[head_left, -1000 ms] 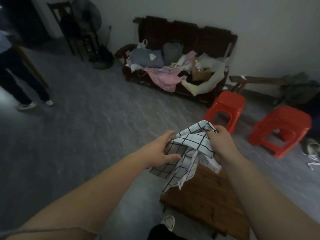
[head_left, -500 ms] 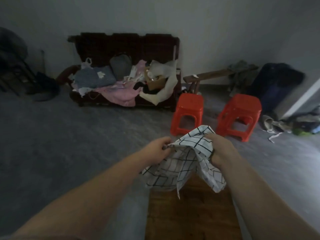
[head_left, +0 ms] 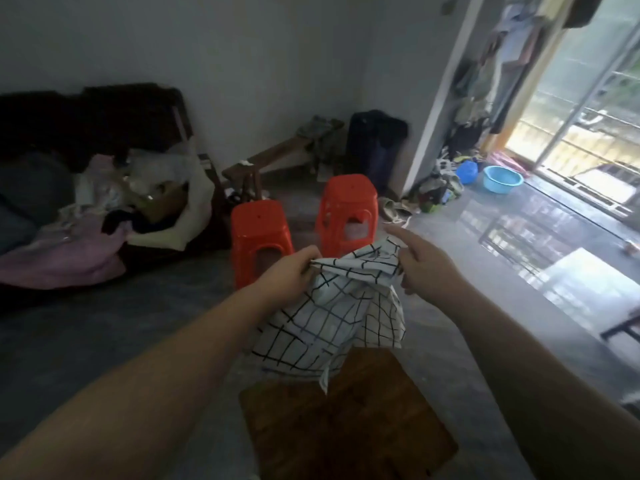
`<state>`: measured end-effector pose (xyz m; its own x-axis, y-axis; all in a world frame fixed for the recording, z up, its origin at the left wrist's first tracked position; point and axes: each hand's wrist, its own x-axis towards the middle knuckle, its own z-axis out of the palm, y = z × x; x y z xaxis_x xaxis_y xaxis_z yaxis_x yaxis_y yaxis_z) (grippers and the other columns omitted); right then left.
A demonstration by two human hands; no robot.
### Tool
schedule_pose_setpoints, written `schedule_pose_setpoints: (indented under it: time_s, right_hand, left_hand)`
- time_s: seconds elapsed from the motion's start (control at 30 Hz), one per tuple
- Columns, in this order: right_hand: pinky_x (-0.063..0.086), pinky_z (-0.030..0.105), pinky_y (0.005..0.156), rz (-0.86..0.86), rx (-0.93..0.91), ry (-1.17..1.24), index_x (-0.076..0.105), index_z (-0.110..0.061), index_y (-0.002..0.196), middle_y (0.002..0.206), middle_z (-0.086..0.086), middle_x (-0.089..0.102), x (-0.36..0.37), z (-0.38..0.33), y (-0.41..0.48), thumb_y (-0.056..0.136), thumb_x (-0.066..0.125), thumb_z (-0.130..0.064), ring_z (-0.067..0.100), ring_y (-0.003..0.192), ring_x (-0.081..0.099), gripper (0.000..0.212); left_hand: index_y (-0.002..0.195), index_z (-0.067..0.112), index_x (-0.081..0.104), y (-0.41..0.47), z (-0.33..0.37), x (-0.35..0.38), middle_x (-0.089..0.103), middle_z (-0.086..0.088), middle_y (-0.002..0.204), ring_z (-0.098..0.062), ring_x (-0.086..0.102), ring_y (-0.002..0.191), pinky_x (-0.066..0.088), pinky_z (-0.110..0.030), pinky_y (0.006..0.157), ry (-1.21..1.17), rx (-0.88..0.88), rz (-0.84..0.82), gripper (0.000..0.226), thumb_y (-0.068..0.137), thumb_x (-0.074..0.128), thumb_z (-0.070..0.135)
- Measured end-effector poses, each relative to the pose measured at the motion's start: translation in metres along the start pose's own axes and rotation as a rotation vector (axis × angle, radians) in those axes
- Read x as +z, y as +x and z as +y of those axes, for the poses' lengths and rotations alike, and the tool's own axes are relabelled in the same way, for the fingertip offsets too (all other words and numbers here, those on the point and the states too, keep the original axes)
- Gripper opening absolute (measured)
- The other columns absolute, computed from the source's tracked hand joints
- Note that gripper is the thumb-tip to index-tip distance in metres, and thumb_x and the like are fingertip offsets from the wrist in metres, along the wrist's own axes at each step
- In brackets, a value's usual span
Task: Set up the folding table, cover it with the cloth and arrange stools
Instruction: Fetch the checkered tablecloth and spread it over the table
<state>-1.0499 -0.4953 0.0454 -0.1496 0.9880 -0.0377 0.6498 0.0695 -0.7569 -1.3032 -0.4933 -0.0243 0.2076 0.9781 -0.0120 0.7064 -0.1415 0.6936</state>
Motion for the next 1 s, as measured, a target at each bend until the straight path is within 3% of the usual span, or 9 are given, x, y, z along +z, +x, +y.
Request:
schedule_pose_setpoints:
  time_s: [0.13,0.27,0.37,0.43,0.5,0.63,0.77,1.0]
  right_hand:
    - [0.047,0.03,0.087,0.033,0.039,-0.159,0.069,-0.03,0.116,0.117,-0.006,0.063,-0.013,-0.019,-0.007,0.086,0.042,0.009,0.018,0.098,0.058,0.056]
    - [0.042,0.029,0.083,0.224,0.045,-0.374,0.067,-0.037,0.105,0.107,-0.008,0.068,-0.023,-0.027,-0.008,0.085,0.06,-0.006,0.015,0.098,0.059,0.037]
    - [0.047,0.033,0.084,0.437,0.119,-0.303,0.073,-0.033,0.098,0.1,-0.007,0.072,-0.031,-0.04,-0.009,0.085,0.063,-0.01,0.017,0.095,0.061,0.028]
    - [0.047,0.033,0.081,0.527,0.164,-0.227,0.075,-0.027,0.094,0.092,-0.006,0.071,-0.039,-0.051,-0.014,0.084,0.063,-0.008,0.018,0.092,0.061,0.024]
    - [0.049,0.032,0.076,0.576,0.187,-0.171,0.074,-0.025,0.085,0.082,-0.007,0.069,-0.049,-0.06,-0.022,0.082,0.062,-0.006,0.02,0.086,0.061,0.023]
    - [0.061,0.047,0.076,0.694,0.257,0.036,0.072,-0.014,0.075,0.079,0.005,0.071,-0.075,-0.07,-0.044,0.083,0.063,-0.006,0.024,0.08,0.069,0.015]
    - [0.056,0.025,0.055,0.842,0.26,0.198,0.076,-0.01,0.088,0.092,0.011,0.074,-0.104,-0.078,-0.068,0.087,0.065,-0.006,0.026,0.088,0.072,0.012]
    - [0.052,0.021,0.053,0.921,0.247,0.171,0.071,-0.008,0.078,0.084,0.005,0.069,-0.144,-0.086,-0.114,0.088,0.067,-0.008,0.017,0.076,0.067,0.011]
  left_hand:
    - [0.089,0.024,0.048,0.043,0.003,-0.026,0.055,0.005,0.076,-0.014,0.052,0.072,0.041,-0.033,0.065,0.012,0.176,-0.103,0.012,0.099,0.052,0.019]
    - [0.093,0.031,0.046,0.083,0.02,-0.047,0.057,0.003,0.086,-0.018,0.055,0.082,0.035,-0.029,0.068,0.077,0.345,-0.211,0.014,0.099,0.055,0.021]
    - [0.103,0.036,0.052,0.106,0.033,-0.058,0.063,0.002,0.093,-0.021,0.061,0.088,0.047,-0.032,0.076,0.069,0.391,-0.285,0.007,0.099,0.055,0.031]
    - [0.125,0.029,0.054,0.117,0.046,-0.061,0.065,-0.001,0.107,-0.021,0.062,0.097,0.05,-0.035,0.09,0.064,0.418,-0.311,0.027,0.099,0.054,0.037]
    - [0.136,0.025,0.052,0.121,0.064,-0.066,0.062,0.001,0.112,-0.019,0.058,0.1,0.045,-0.03,0.09,0.054,0.459,-0.308,0.038,0.1,0.056,0.035]
    - [0.118,0.027,0.058,0.122,0.101,-0.075,0.065,0.001,0.106,-0.015,0.06,0.091,0.045,-0.03,0.077,0.048,0.606,-0.316,0.024,0.098,0.057,0.04]
    - [0.087,0.038,0.055,0.117,0.141,-0.079,0.057,0.011,0.082,-0.005,0.054,0.075,0.038,-0.026,0.061,0.058,0.676,-0.335,0.012,0.097,0.059,0.044]
    - [0.078,0.032,0.052,0.11,0.206,-0.076,0.053,0.013,0.079,-0.013,0.053,0.079,0.034,-0.027,0.061,0.142,0.784,-0.263,0.022,0.098,0.057,0.042]
